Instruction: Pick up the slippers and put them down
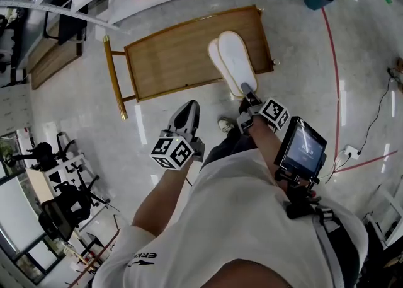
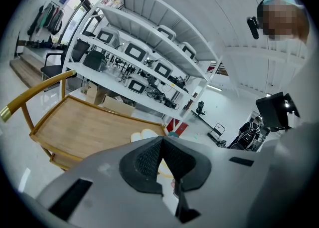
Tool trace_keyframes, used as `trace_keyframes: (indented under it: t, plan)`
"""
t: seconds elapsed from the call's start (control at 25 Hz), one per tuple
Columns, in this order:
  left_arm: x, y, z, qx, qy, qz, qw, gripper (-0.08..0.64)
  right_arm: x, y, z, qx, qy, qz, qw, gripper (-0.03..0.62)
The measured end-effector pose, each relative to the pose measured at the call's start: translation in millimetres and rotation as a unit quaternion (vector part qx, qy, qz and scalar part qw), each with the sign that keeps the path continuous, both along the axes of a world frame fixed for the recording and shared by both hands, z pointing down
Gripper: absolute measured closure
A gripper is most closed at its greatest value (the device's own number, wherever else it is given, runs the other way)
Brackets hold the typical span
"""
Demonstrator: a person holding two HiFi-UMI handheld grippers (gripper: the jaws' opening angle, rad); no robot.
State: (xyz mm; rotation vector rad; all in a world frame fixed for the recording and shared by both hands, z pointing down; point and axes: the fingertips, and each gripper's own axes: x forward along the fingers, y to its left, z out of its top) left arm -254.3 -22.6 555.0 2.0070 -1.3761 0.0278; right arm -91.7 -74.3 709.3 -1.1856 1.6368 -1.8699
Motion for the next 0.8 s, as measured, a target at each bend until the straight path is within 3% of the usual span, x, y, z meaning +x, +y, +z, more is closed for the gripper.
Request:
trace_keyframes:
  t: [0.8]
  plan:
    - [-13.9,8.5,6.2,-0.012,-0.005,-0.015,0.9998,0.557,-8.2,0.8,36.0,-0.037,0.017,-0.002,0.999,0.526]
